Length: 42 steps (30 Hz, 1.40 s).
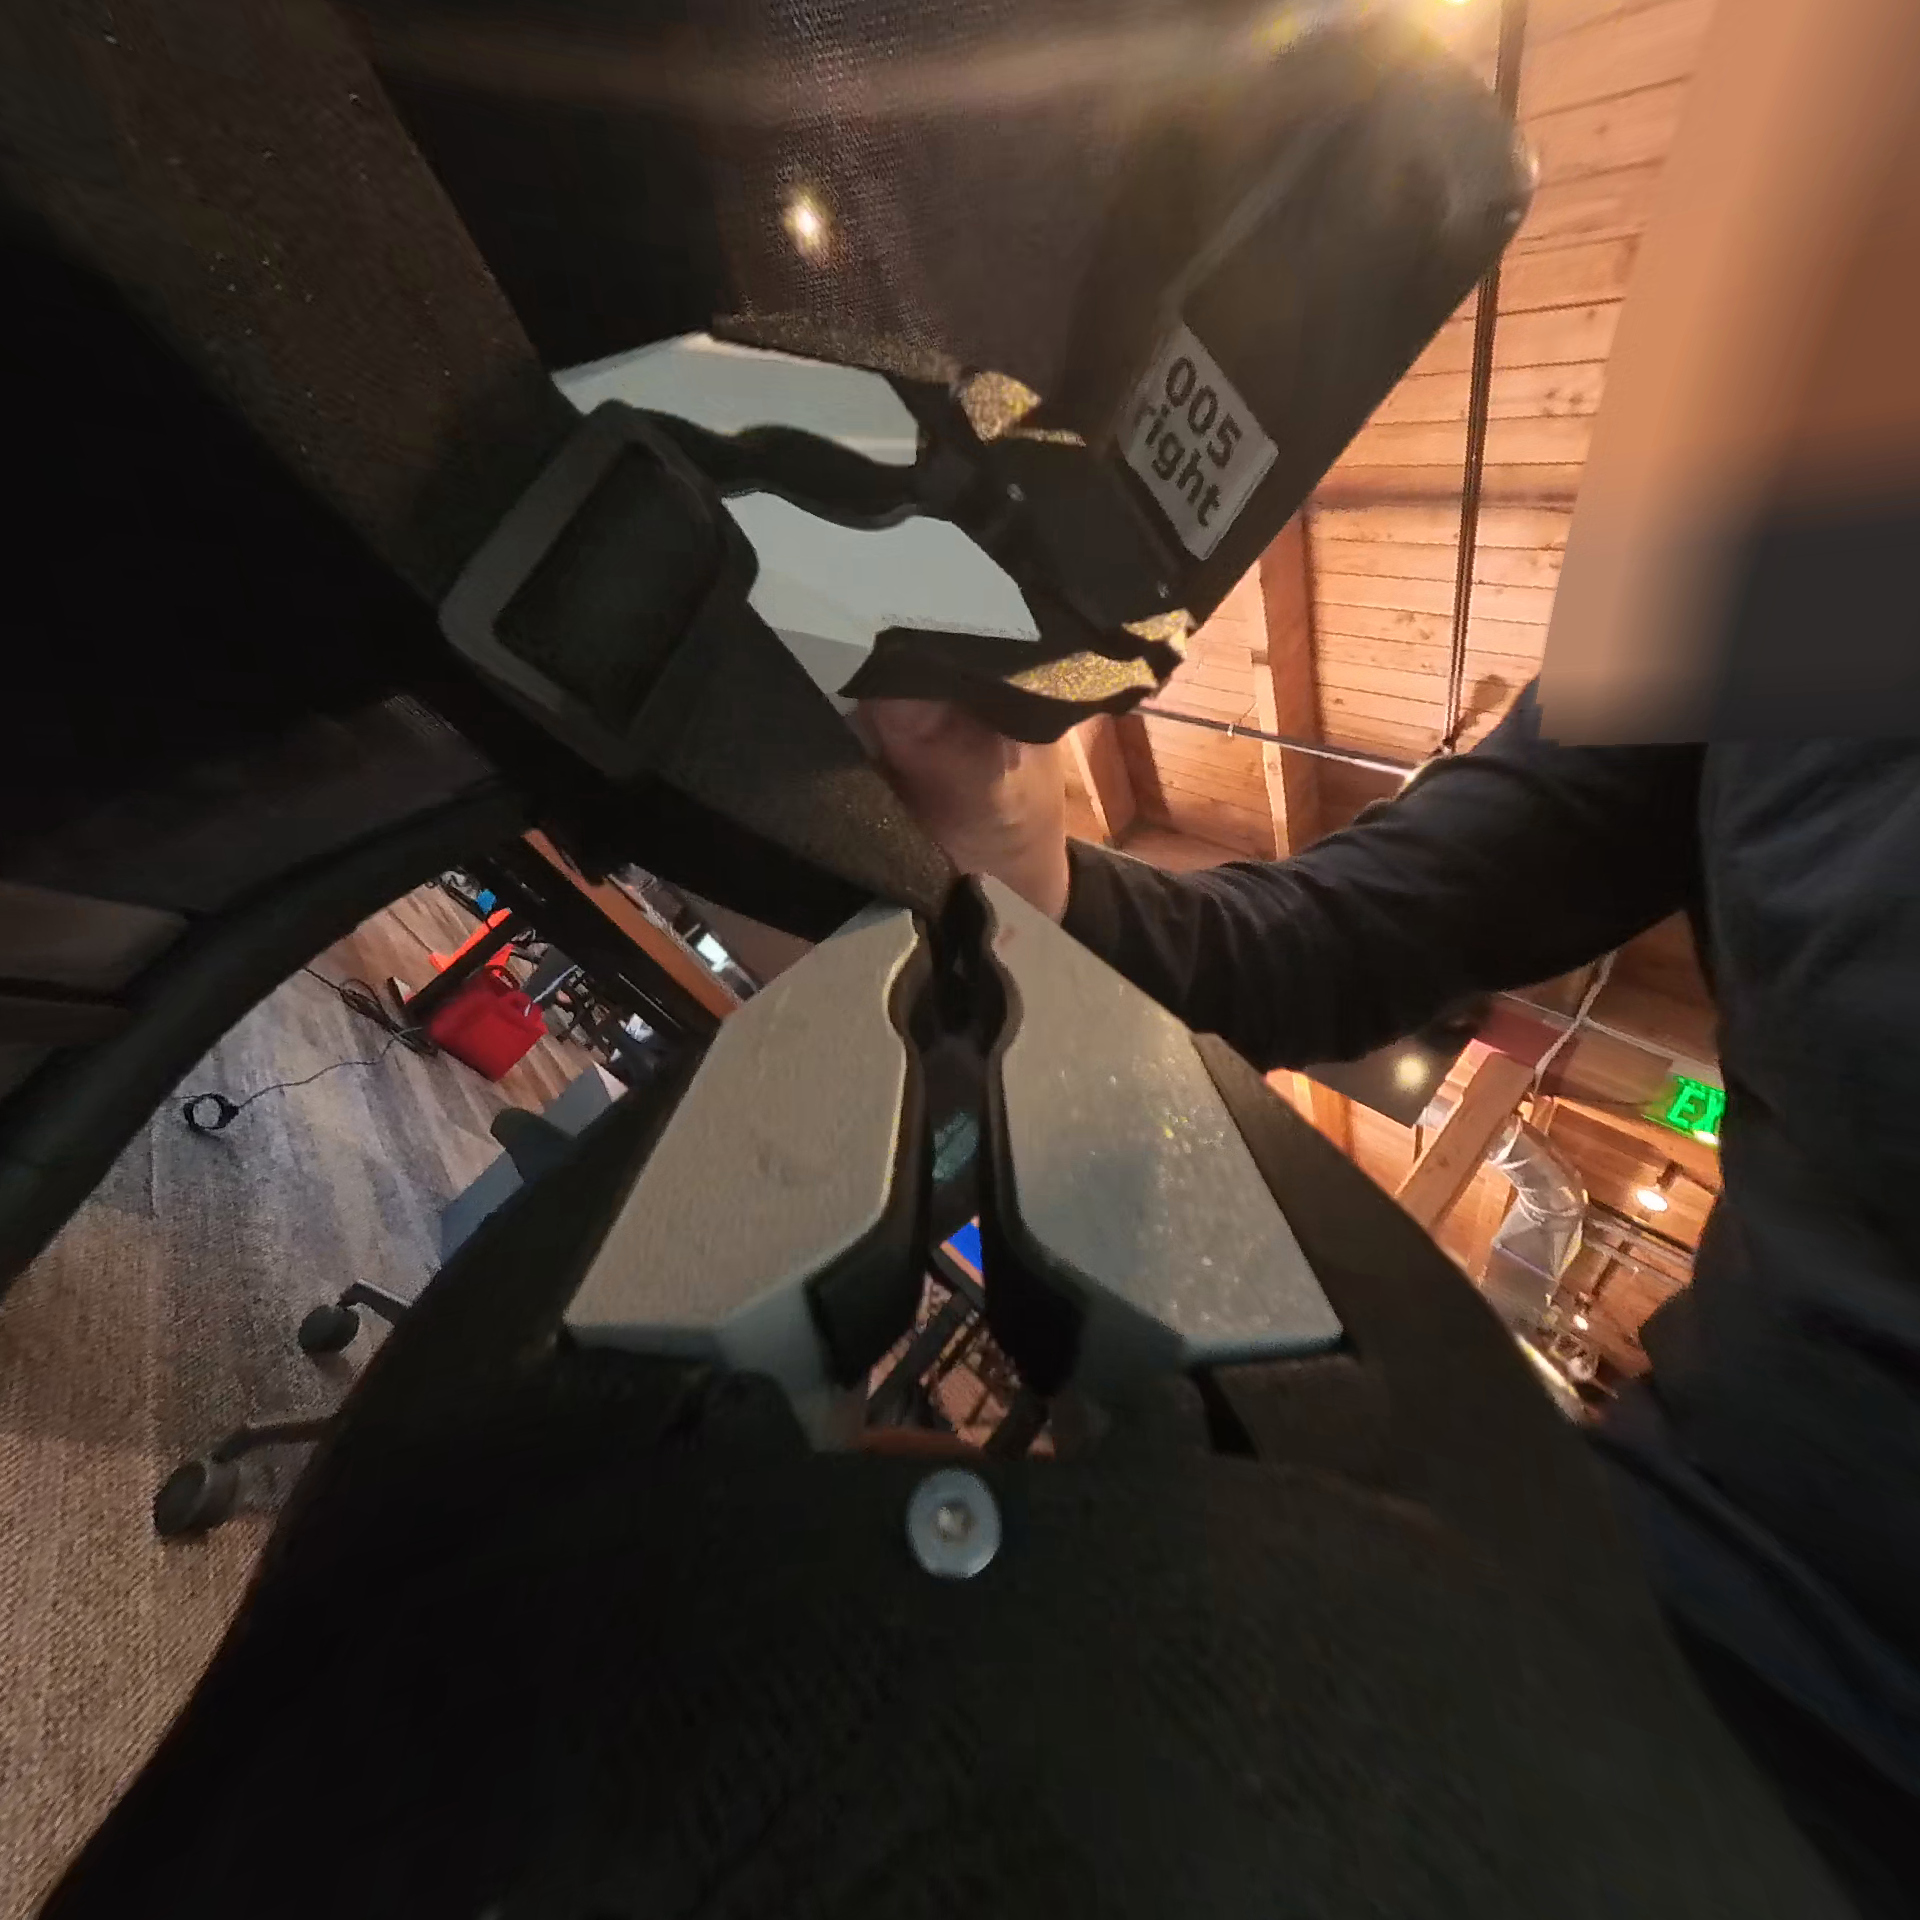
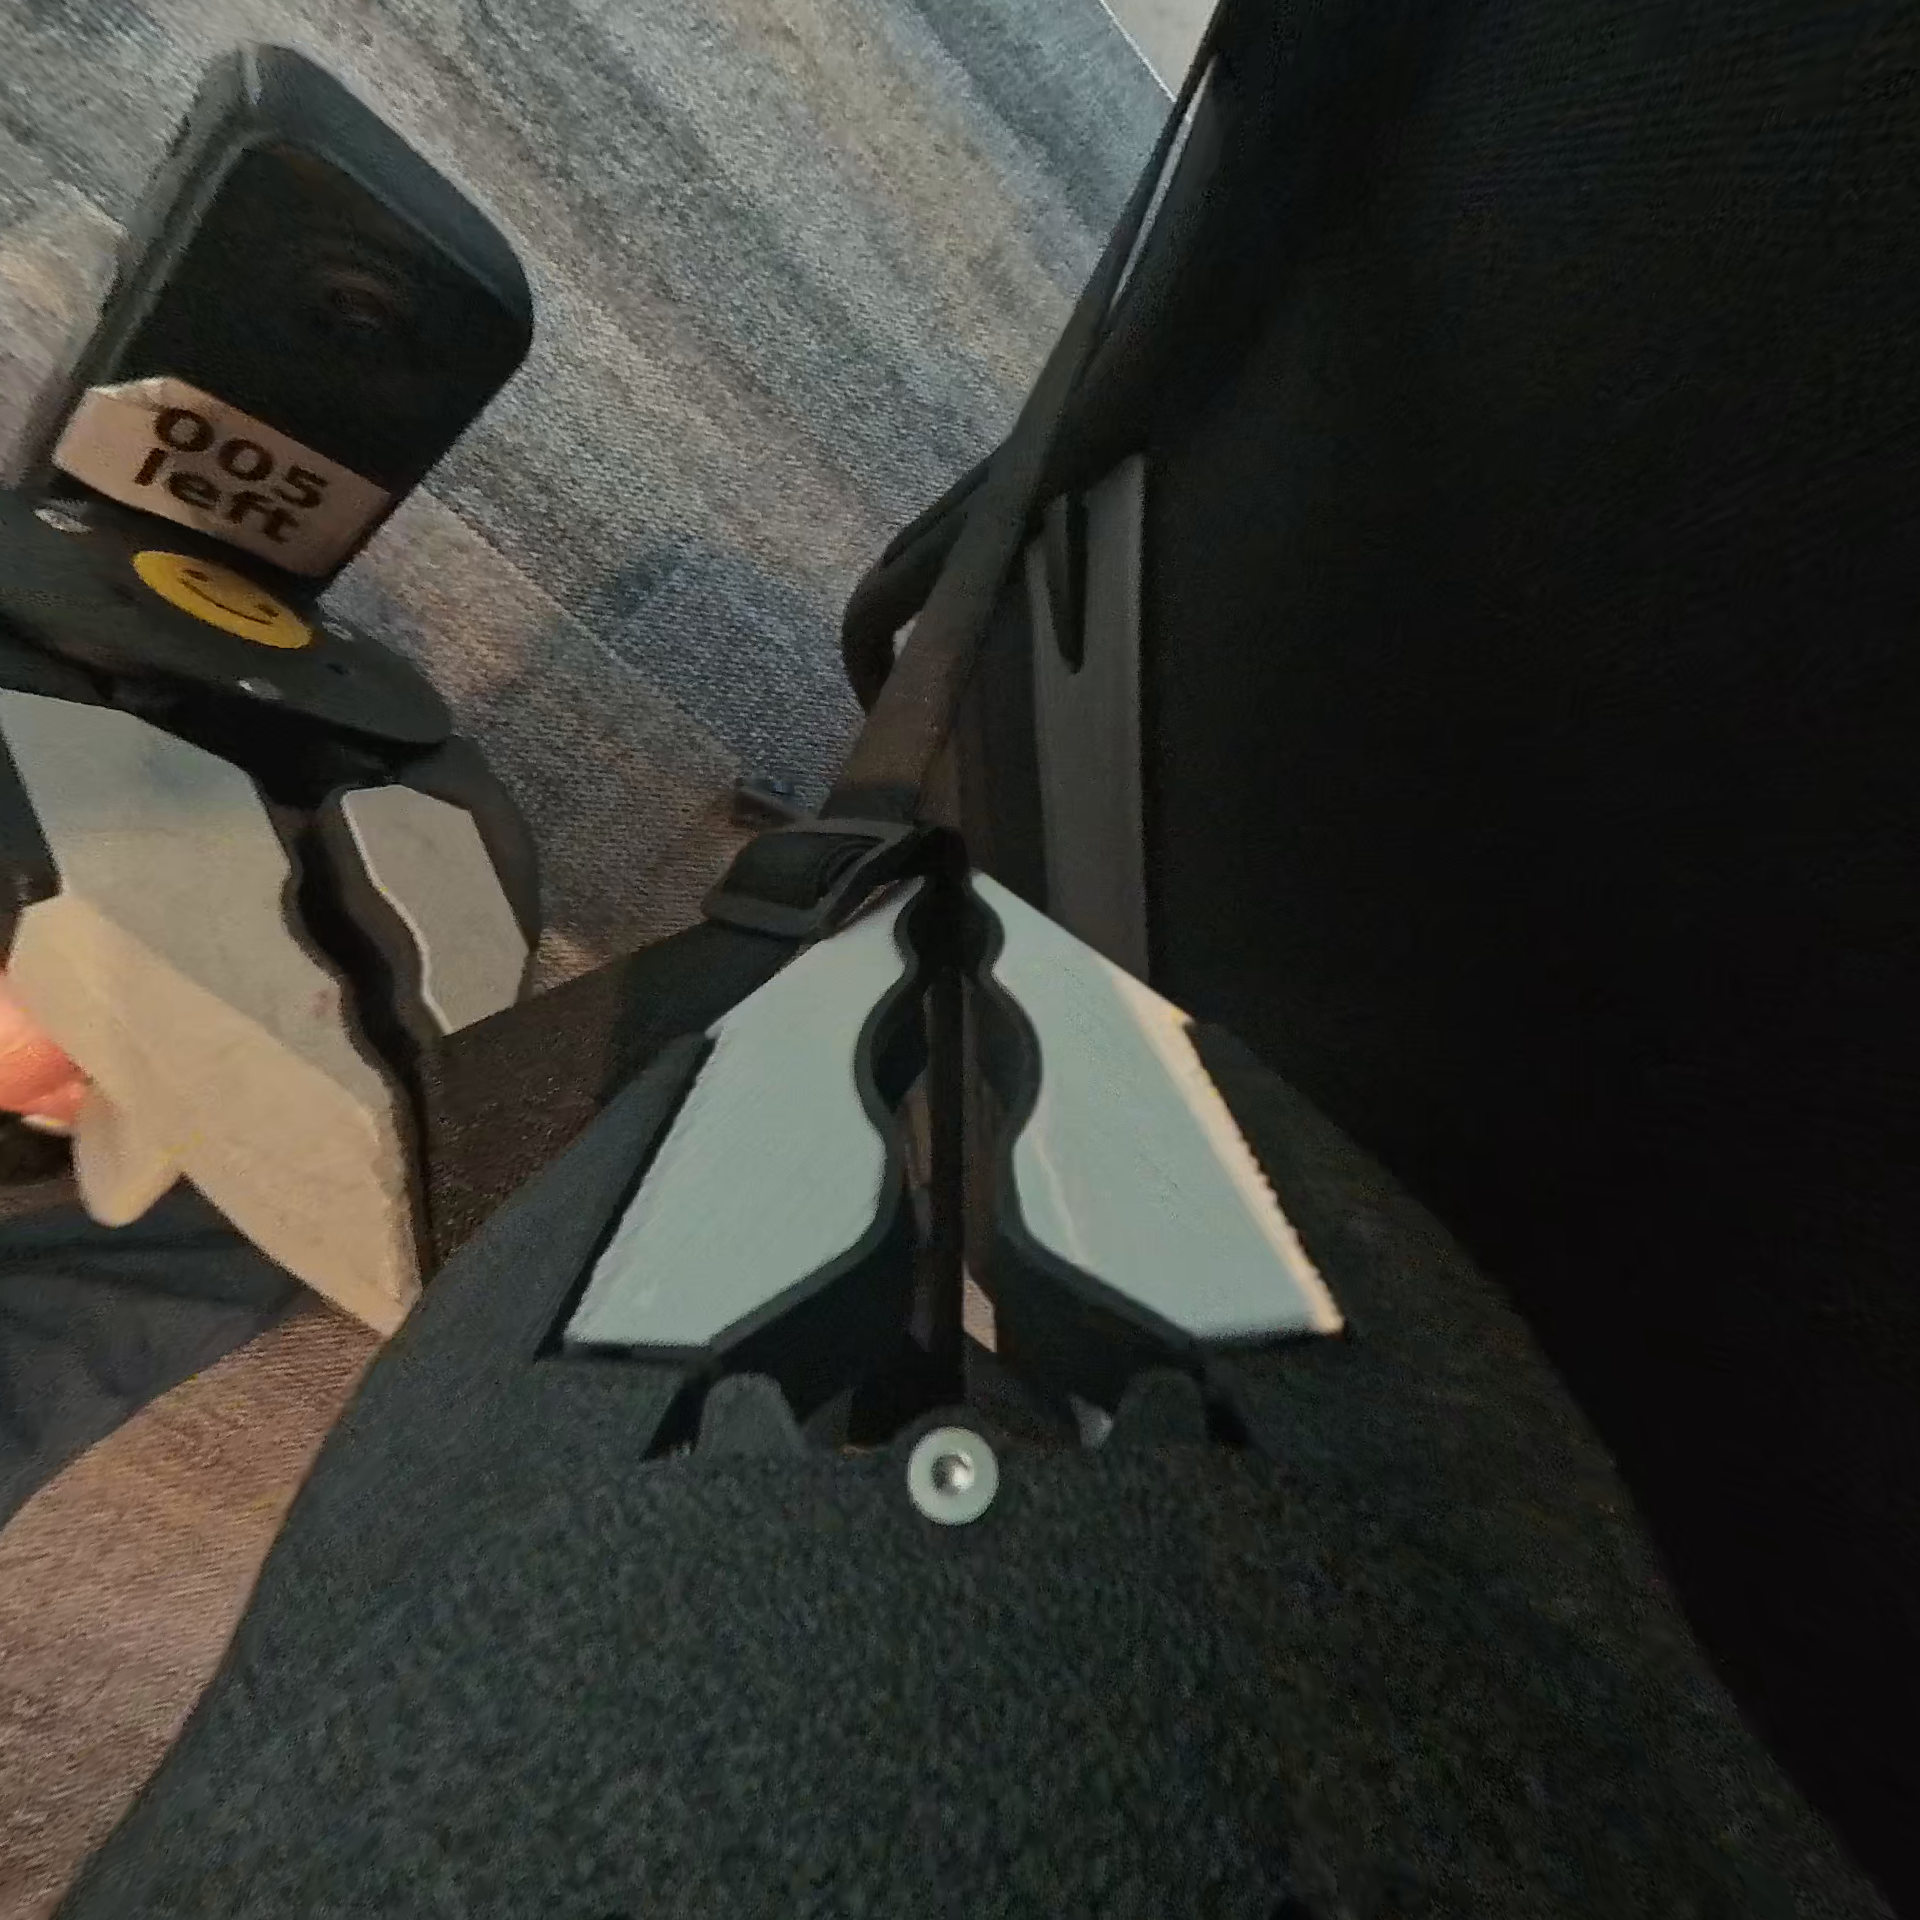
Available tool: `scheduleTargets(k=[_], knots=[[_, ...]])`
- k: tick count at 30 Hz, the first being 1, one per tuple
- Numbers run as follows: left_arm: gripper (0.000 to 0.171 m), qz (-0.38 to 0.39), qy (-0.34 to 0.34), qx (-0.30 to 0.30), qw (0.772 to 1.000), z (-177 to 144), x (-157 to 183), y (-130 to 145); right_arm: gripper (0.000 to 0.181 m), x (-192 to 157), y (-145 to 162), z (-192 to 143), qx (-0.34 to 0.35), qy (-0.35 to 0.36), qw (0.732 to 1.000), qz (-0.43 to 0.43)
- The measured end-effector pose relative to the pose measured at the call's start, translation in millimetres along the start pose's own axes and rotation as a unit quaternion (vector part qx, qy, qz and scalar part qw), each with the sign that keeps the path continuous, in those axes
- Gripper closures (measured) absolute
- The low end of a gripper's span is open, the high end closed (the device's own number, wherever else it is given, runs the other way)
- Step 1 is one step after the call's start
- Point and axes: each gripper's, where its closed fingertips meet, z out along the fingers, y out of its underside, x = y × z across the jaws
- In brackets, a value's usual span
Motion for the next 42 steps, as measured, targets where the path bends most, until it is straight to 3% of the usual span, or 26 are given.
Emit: scheduleTargets(k=[9,11,14,18,23,25,28,34,38,40,42], knots=[[0.171,-0.001,-0.03,0.027,0.999,-4.3,-15.5,2.1,0.181,13.2,0.7,17.5,0.0,0.028,0.999,-0.021],[0.171,-0.001,-0.042,0.045,0.998,-6.8,-22.8,-0.5,0.181,2.3,-3.2,19.8,0.003,0.002,0.999,-0.039],[0.171,-0.008,-0.055,0.042,0.998,-14.0,-31.5,-4.8,0.181,-16.1,15.4,10.0,-0.014,-0.05,0.997,-0.054],[0.171,0.02,-0.032,-0.027,0.999,-8.1,-25.6,-9.1,0.167,-21.2,14.2,-17.5,0.015,-0.071,0.997,-0.03],[0.171,0.054,-0.031,-0.086,0.994,-3.3,-26.2,-10.5,0.166,-9.1,4.7,-4.0,0.003,-0.046,0.994,-0.095],[0.171,0.063,-0.049,-0.104,0.991,-8.2,-29.2,2.1,0.176,-17.4,6.9,3.0,-0.011,-0.066,0.992,-0.111],[0.171,0.051,-0.068,-0.072,0.994,-13.0,-29.3,16.2,0.181,-19.8,2.2,13.5,-0.017,-0.072,0.994,-0.081],[0.171,0.033,-0.086,0.001,0.996,-14.7,-32.5,16.8,0.181,-4.6,-1.3,29.2,-0.027,-0.028,0.996,-0.08],[0.171,0.023,-0.095,0.048,0.994,-18.5,-38.2,-2.2,0.18,-18.3,4.1,26.4,-0.032,-0.084,0.995,-0.048],[0.171,0.04,-0.123,0.029,0.991,-18.5,-47.1,-8.5,0.179,-15.3,15.7,16.1,-0.046,-0.061,0.996,-0.042],[0.171,0.068,-0.15,-0.027,0.986,-14.6,-55.4,-9.5,0.18,-10.5,19.9,-2.0,-0.037,-0.024,0.999,-0.012]])
